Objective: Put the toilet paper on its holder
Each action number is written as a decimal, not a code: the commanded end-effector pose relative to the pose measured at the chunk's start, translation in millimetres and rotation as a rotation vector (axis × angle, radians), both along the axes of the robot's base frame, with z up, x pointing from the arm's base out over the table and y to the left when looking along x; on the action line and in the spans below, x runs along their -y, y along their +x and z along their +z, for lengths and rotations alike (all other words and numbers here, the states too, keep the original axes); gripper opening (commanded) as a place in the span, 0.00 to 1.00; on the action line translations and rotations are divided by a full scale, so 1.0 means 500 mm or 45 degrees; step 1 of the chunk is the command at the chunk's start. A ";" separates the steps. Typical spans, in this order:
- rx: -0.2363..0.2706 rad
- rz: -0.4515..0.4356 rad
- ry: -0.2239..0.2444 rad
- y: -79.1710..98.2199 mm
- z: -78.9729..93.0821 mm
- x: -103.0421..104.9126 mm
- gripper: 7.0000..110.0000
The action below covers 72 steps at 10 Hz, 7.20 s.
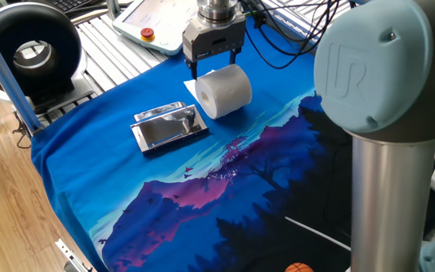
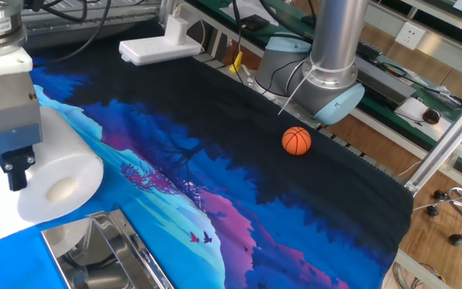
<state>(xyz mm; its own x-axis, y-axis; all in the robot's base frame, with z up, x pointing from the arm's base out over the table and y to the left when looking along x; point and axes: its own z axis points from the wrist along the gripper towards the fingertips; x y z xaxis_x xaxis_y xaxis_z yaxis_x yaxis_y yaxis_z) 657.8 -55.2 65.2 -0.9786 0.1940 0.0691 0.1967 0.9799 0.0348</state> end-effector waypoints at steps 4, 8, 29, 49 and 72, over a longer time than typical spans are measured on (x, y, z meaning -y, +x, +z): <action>0.016 0.020 -0.025 0.005 -0.006 -0.001 1.00; 0.024 0.035 -0.028 0.008 -0.012 -0.008 1.00; -0.122 0.046 0.025 -0.055 -0.022 -0.016 0.79; -0.304 0.176 0.071 -0.119 -0.036 -0.019 1.00; -0.434 0.101 -0.081 -0.161 -0.040 0.013 0.15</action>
<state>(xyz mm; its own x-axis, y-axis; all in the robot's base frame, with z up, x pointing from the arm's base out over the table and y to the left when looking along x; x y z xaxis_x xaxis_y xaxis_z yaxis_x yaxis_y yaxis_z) 579.1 -59.9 39.7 -0.9251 0.0661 0.3738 0.0560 0.9977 -0.0379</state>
